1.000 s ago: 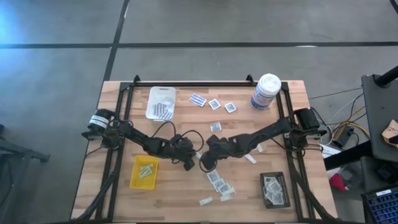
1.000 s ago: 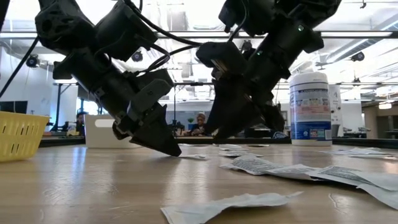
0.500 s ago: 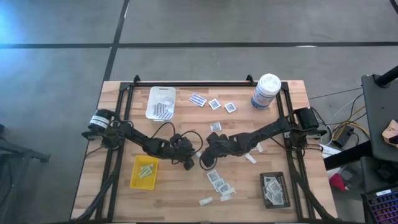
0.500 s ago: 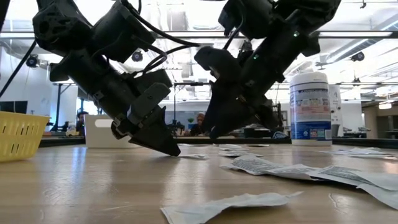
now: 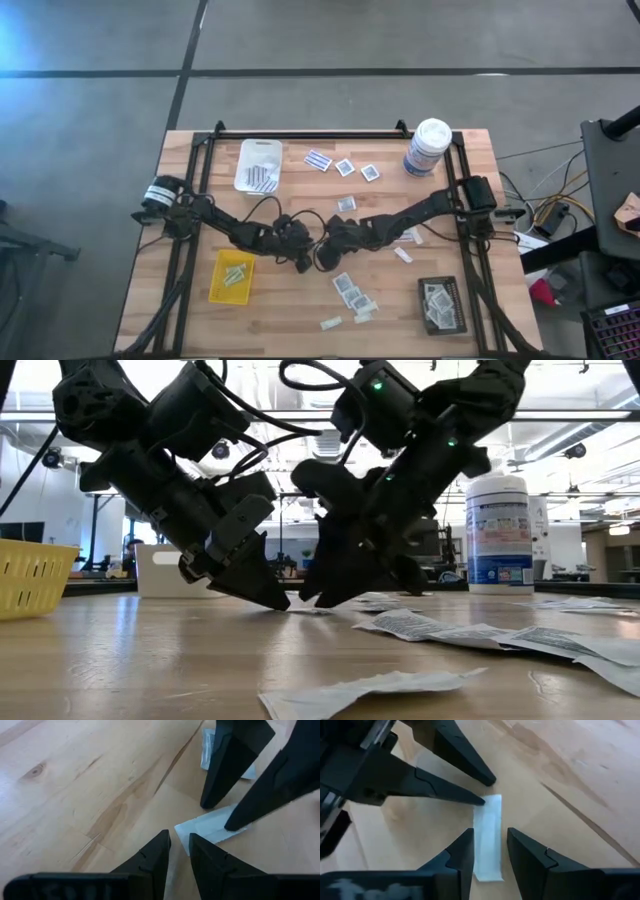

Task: Pick & Place First Aid Supplies
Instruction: Put the green bandage into the yellow bin

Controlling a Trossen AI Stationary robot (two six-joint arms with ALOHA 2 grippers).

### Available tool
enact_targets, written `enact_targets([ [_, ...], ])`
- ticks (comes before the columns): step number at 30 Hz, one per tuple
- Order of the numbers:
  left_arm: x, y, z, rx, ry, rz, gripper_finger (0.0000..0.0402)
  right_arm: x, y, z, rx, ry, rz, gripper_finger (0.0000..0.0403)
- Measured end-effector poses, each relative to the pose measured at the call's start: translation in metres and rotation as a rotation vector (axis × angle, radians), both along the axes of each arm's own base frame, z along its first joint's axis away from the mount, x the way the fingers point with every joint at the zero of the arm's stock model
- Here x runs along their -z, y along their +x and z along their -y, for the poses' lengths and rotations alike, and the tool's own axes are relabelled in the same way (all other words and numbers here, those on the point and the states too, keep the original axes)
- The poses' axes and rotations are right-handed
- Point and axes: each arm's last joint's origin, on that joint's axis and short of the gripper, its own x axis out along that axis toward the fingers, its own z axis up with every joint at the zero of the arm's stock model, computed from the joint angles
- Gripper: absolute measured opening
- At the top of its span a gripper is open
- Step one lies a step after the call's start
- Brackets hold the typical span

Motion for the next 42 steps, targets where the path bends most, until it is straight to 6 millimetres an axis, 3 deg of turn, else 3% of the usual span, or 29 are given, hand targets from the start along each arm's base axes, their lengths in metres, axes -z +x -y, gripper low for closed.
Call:
enact_targets([
  [13, 0.002, -0.003, -0.001, 0.000, -0.007, -0.006, 0.0099, -0.011, -0.008, -0.001, -0.034, 0.068, -0.086, 0.0120],
  [23, 0.002, -0.003, -0.001, -0.006, -0.011, -0.004, 0.0099, -0.003, -0.001, -0.003, -0.041, 0.113, -0.043, 0.0118],
  [33, 0.002, -0.003, -0.001, -0.001, -0.005, -0.005, 0.0099, -0.003, 0.001, -0.004, -0.063, 0.131, -0.019, 0.0098],
  [42, 0.002, -0.003, 0.001, 0.027, 0.027, -0.013, 0.0099, -0.003, 0.003, -0.003, -0.099, 0.147, -0.010, 0.0055],
])
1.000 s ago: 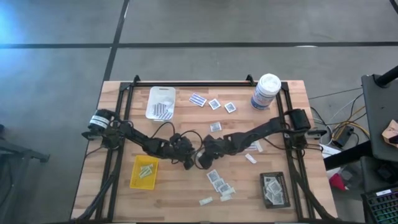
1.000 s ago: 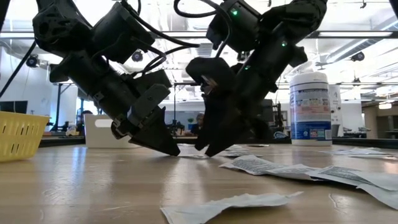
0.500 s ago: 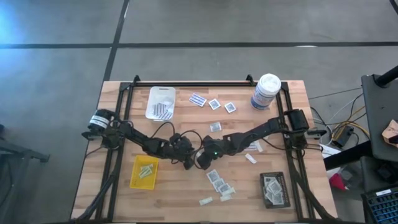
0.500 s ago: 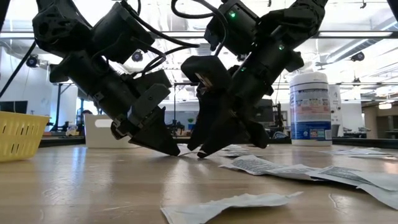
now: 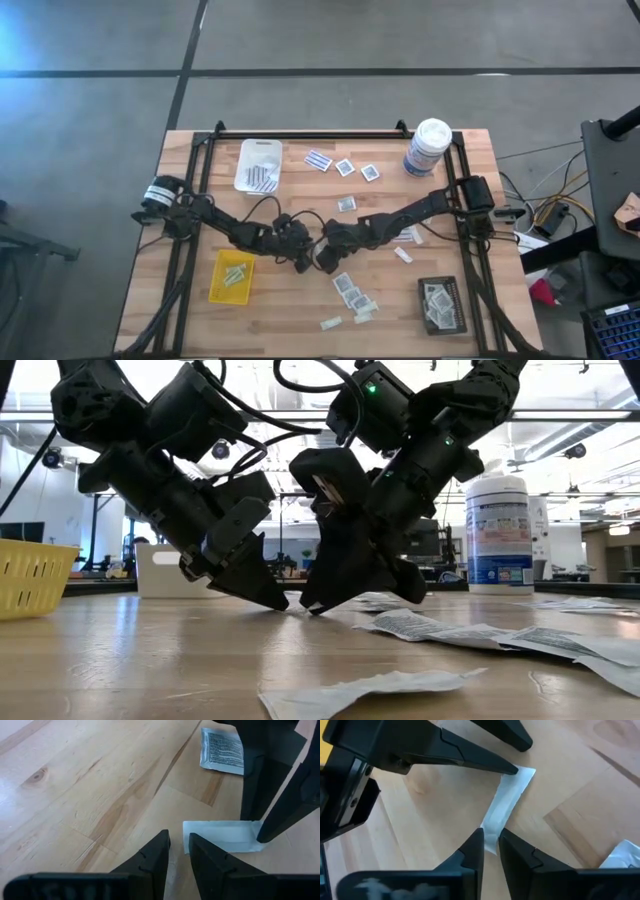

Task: Pick & Place First Aid Supplies
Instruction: Put the green bandage into the yellow bin

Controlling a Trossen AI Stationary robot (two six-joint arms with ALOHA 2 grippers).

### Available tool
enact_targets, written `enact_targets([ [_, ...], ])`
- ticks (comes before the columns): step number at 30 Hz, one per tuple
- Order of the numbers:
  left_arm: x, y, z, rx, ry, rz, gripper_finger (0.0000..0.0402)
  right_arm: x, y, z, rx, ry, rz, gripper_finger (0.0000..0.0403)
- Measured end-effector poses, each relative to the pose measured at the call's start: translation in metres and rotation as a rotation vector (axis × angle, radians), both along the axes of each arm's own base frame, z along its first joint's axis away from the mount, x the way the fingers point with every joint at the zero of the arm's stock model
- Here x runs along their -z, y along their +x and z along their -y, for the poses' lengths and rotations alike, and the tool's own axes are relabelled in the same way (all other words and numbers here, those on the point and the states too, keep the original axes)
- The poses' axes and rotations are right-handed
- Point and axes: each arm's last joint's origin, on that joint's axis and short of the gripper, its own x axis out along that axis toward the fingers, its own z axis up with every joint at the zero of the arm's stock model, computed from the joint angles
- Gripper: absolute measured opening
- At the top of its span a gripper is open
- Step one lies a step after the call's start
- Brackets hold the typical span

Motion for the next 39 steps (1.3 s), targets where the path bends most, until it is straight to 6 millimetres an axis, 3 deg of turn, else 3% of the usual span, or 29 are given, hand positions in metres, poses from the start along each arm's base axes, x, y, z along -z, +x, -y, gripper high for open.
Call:
enact_targets([
  [9, -0.002, 0.003, 0.001, 0.028, 0.019, 0.037, 0.0099, 0.000, 0.000, 0.000, -0.006, 0.000, -0.001, 0.0010],
  [28, -0.006, 0.004, 0.002, 0.090, 0.023, 0.038, 0.0099, 0.001, -0.001, -0.001, -0.024, -0.016, -0.004, 0.0008],
  [39, -0.030, -0.001, 0.002, 0.141, 0.004, 0.064, 0.0099, 0.000, -0.001, -0.001, -0.056, -0.014, -0.007, 0.0008],
])
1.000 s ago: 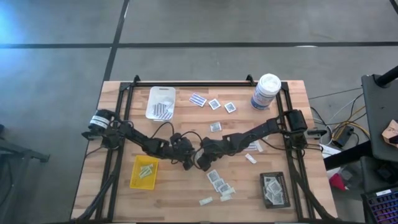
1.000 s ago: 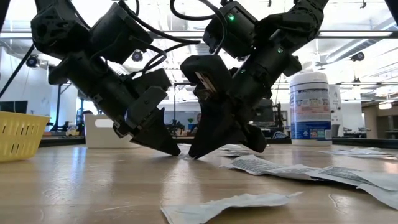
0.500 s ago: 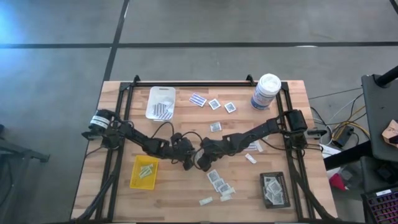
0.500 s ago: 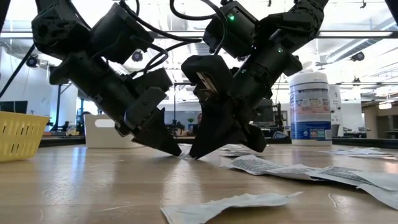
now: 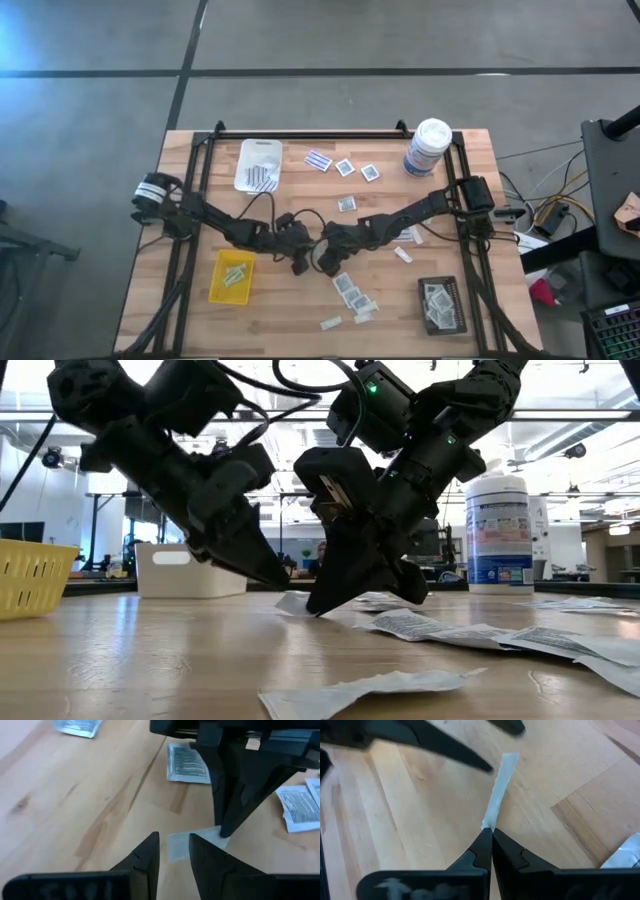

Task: Pick & Place First Aid Supplies
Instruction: Put the green bandage into the yellow bin

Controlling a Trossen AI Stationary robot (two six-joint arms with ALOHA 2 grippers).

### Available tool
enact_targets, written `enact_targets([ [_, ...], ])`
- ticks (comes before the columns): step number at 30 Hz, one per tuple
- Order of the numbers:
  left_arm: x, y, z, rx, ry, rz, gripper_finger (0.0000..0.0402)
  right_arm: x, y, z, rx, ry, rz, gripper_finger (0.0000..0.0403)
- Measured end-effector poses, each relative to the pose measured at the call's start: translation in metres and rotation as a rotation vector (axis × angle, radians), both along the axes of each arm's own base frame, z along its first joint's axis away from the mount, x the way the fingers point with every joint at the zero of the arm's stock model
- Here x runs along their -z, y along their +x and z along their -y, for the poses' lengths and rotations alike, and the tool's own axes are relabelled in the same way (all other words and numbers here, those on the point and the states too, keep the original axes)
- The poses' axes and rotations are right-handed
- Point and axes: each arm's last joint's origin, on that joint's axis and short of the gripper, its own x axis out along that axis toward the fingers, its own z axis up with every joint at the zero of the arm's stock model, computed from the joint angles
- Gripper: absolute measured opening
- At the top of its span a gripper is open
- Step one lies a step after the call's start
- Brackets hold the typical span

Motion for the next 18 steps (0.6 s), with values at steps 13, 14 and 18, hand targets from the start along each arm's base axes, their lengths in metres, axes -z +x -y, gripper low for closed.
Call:
enact_targets([
  [13, -0.055, -0.030, -0.005, 0.096, 0.010, 0.002, 0.0099, -0.020, -0.009, -0.015, -0.150, -0.049, 0.016, 0.0008],
  [14, -0.057, -0.031, -0.005, 0.123, 0.001, 0.003, 0.0099, -0.022, -0.010, -0.017, -0.162, -0.065, 0.022, 0.0008],
  [18, -0.064, -0.034, -0.003, 0.228, -0.030, 0.015, 0.0099, -0.037, -0.015, -0.027, -0.250, -0.130, 0.076, 0.0008],
])
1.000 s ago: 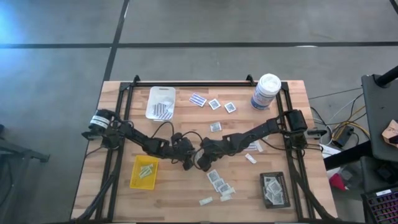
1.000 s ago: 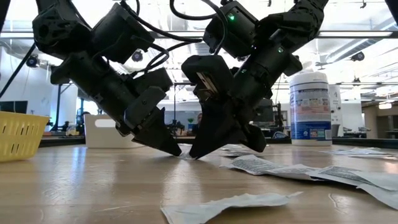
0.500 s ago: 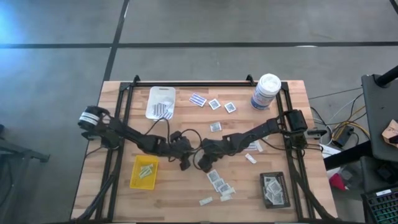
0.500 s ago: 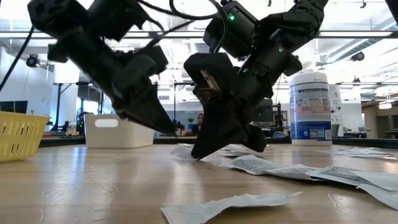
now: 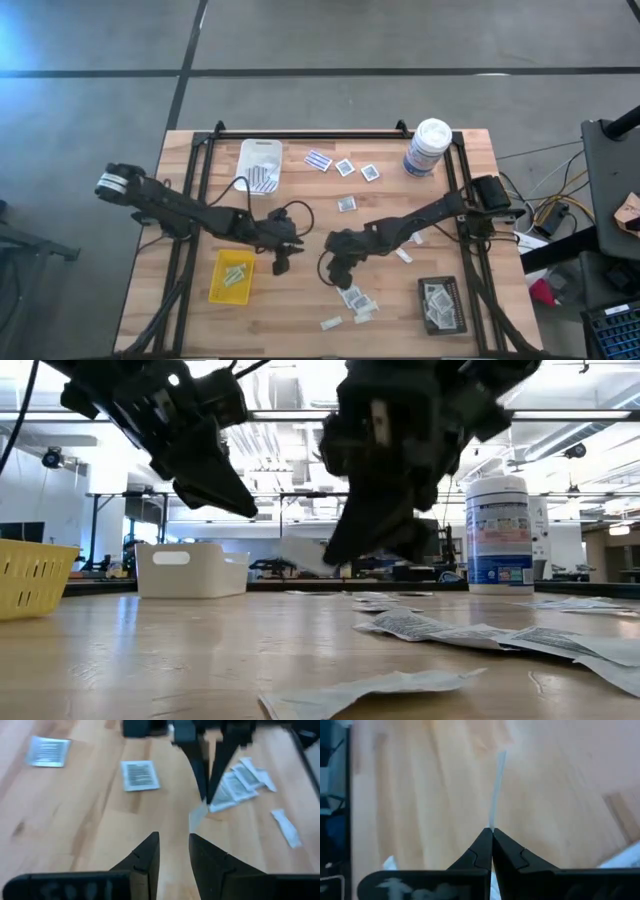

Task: Pick & Place First Aid Supplies
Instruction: Put the green bandage into the yellow bin

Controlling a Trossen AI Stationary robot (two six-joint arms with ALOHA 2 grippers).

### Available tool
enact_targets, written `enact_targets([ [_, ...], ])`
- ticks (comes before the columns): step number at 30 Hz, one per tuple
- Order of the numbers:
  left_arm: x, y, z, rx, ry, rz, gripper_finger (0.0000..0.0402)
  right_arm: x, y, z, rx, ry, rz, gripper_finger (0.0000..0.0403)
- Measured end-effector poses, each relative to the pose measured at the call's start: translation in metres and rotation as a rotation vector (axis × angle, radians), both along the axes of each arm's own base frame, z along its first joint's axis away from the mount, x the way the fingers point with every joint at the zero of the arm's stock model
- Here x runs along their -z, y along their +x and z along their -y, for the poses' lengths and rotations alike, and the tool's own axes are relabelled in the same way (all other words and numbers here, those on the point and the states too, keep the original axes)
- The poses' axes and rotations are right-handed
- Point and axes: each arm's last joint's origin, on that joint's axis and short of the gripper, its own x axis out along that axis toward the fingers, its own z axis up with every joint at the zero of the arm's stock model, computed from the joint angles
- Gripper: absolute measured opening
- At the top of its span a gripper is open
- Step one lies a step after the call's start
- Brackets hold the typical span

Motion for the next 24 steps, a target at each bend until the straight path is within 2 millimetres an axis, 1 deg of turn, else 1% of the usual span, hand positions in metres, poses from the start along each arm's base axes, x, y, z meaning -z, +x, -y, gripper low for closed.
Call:
enact_targets([
  [5, -0.001, 0.001, 0.003, 0.077, 0.005, 0.016, 0.0099, -0.012, -0.005, -0.012, -0.036, -0.094, 0.052, 0.0008],
  [11, -0.005, 0.009, 0.010, 0.139, -0.052, 0.106, 0.0099, -0.013, -0.008, -0.020, -0.055, -0.198, 0.084, 0.0008],
  [15, -0.004, 0.011, 0.011, 0.140, -0.070, 0.131, 0.0099, -0.014, -0.009, -0.024, -0.043, -0.239, 0.103, 0.0008],
  [21, -0.004, 0.012, 0.012, 0.127, -0.089, 0.130, 0.0099, -0.017, -0.007, -0.026, -0.037, -0.250, 0.135, 0.0008],
  [24, -0.005, 0.012, 0.012, 0.118, -0.102, 0.133, 0.0099, -0.023, -0.003, -0.027, -0.048, -0.258, 0.159, 0.0008],
])
